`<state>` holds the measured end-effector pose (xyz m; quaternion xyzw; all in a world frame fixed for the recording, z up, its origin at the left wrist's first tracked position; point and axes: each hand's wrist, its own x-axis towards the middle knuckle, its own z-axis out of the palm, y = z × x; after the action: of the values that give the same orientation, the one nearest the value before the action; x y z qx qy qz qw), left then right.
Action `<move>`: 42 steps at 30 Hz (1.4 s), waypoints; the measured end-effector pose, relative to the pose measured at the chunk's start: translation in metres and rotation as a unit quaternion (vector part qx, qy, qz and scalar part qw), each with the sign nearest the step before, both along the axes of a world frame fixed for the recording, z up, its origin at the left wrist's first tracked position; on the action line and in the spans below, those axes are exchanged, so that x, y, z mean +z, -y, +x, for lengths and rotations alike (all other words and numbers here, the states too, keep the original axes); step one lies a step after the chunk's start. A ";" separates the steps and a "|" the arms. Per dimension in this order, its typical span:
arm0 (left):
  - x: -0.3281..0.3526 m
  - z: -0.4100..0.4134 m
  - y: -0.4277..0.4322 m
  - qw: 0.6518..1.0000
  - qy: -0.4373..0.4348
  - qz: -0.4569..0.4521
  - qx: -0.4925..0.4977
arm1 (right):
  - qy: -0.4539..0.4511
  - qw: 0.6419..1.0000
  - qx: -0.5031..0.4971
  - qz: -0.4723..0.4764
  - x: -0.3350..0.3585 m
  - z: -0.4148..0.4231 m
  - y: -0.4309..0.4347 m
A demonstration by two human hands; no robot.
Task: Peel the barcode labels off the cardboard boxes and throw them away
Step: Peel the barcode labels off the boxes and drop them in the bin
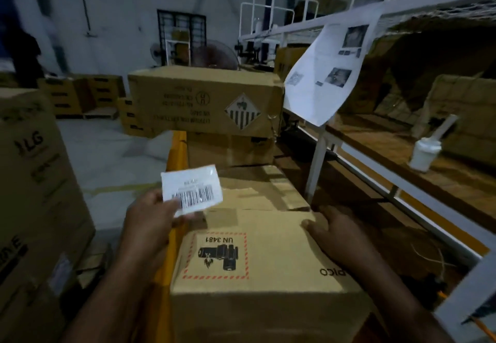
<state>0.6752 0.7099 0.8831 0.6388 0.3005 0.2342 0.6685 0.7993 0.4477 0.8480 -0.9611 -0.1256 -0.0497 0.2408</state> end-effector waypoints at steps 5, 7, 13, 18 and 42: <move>-0.003 0.003 0.022 0.999 -0.028 0.001 -0.020 | -0.033 0.999 0.023 -0.005 0.004 0.013 -0.006; 0.006 0.006 0.028 1.000 -0.007 0.021 -0.007 | -0.022 0.998 0.050 -0.015 0.015 0.008 -0.009; 0.057 -0.017 0.038 0.994 0.085 0.061 0.024 | 0.057 0.997 0.049 -0.019 0.081 -0.013 -0.002; 0.087 -0.039 0.042 0.976 0.173 0.131 0.022 | 0.140 0.990 0.030 -0.006 0.146 -0.033 0.014; -0.017 0.034 0.005 0.980 0.148 0.123 -0.046 | 0.190 0.980 -0.032 0.049 0.010 0.051 -0.050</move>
<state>0.7090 0.7045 0.8659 0.6875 0.1378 0.3301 0.6320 0.8507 0.4976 0.8575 -0.9245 -0.1359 -0.2454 0.2580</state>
